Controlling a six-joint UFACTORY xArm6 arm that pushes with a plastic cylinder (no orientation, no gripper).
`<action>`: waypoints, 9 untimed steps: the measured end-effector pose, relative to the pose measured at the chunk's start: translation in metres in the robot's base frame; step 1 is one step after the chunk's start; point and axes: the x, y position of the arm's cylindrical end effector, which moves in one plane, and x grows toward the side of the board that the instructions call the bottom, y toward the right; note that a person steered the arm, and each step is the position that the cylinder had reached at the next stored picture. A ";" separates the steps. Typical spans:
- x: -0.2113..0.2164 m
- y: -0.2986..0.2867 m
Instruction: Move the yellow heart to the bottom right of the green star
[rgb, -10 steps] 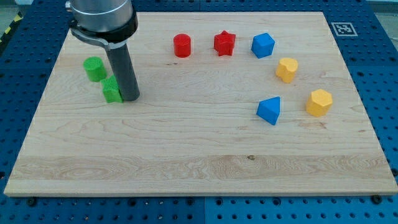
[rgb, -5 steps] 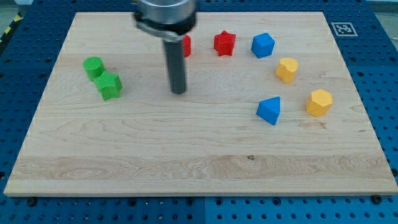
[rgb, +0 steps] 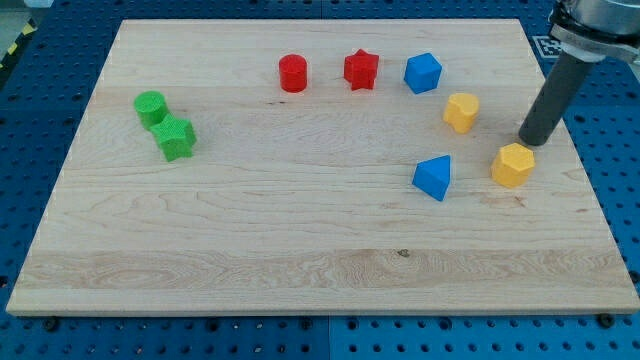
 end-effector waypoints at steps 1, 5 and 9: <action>-0.032 -0.006; -0.034 -0.103; 0.002 -0.137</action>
